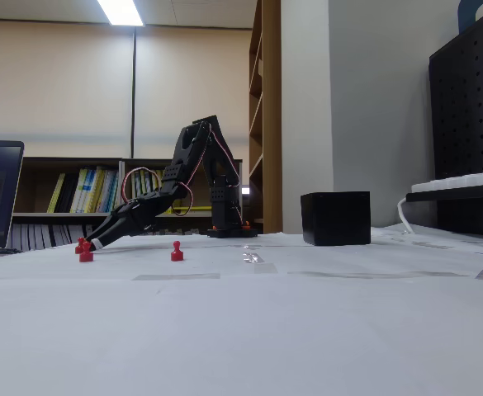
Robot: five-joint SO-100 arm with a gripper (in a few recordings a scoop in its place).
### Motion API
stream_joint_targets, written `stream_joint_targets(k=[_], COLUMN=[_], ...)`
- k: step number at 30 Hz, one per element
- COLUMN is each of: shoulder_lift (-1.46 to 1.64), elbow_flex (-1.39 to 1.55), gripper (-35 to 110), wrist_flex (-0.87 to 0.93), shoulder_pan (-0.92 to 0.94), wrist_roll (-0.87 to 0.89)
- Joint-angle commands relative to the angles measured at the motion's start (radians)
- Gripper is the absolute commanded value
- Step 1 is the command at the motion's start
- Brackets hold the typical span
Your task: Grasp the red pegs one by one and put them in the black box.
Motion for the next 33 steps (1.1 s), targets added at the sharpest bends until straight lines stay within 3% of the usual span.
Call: stream_joint_targets(k=[1,26,33], shoulder_lift=[0.025,0.038,0.037], elbow_flex=[0.031,0.044,0.049], gripper=[15,13,5], wrist_flex=[-0.008,0.02,0.04], shoulder_pan=[0.029,0.032,0.032], wrist_roll=[0.003,0.104,0.107])
